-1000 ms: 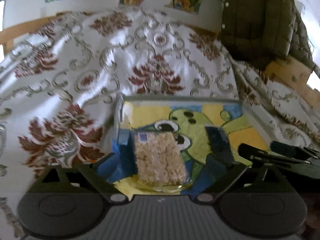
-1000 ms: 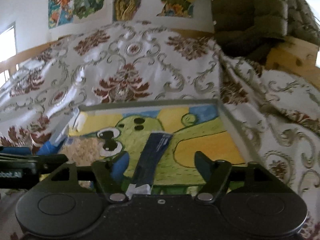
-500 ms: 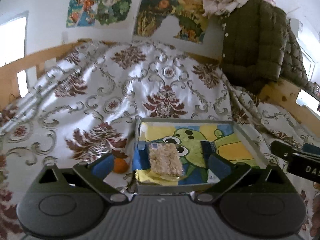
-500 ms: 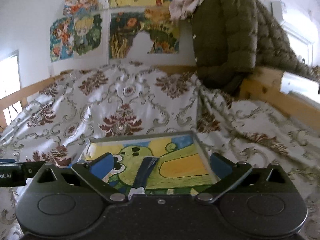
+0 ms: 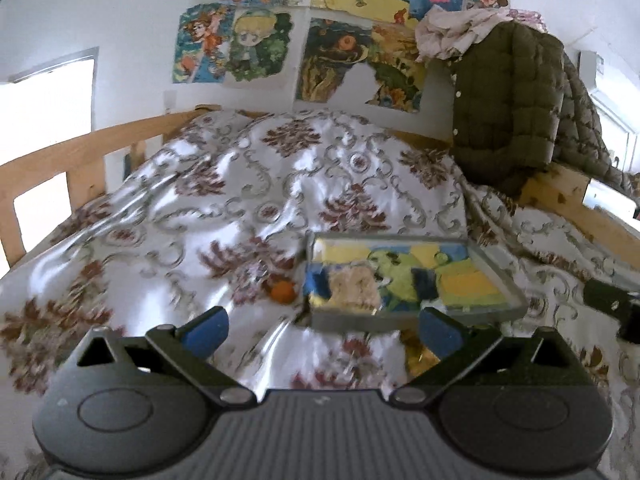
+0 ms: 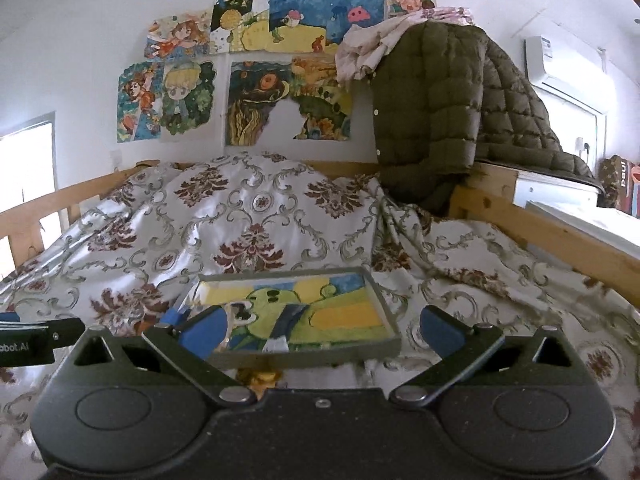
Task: Organize snacks
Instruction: 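Open both tools and withdraw them from the grey tray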
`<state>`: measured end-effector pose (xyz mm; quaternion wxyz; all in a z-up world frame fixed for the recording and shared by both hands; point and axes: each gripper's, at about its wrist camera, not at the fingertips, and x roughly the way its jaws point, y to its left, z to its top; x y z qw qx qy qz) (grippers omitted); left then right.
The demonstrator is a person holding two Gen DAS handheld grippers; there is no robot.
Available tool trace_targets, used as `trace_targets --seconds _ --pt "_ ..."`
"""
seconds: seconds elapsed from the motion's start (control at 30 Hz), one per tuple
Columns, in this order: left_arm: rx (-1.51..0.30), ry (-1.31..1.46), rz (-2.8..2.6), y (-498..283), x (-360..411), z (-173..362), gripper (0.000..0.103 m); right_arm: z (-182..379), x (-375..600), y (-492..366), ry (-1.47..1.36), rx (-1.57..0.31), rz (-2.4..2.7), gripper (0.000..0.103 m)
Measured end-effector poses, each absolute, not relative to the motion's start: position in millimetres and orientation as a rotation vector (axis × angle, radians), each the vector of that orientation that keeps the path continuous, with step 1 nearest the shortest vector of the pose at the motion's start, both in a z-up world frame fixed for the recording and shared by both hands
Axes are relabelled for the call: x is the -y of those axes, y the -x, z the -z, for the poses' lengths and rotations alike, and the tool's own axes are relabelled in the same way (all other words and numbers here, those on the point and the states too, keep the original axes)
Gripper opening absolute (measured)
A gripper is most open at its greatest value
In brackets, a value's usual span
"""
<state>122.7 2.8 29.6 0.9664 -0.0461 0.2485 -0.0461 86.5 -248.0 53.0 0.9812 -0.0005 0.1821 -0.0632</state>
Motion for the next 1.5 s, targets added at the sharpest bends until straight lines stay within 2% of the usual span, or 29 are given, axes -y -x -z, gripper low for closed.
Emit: trace_targets --seconds 0.27,0.57,0.9,1.5 --pt "-0.562 0.077 0.067 -73.7 -10.3 -14.5 0.103 -43.7 241.4 -22.4 -0.050 -0.386 0.149 0.102" --pt "-0.597 0.064 0.079 -42.7 -7.9 -8.6 0.103 -24.6 229.1 21.9 -0.055 -0.498 0.162 0.102" --pt "-0.666 0.025 0.078 -27.4 -6.4 3.0 0.103 -12.2 225.8 40.2 -0.047 -0.575 0.212 0.102" --pt "-0.670 0.017 0.065 -24.7 -9.8 2.1 0.103 -7.6 220.4 37.1 -0.004 -0.614 0.205 0.102"
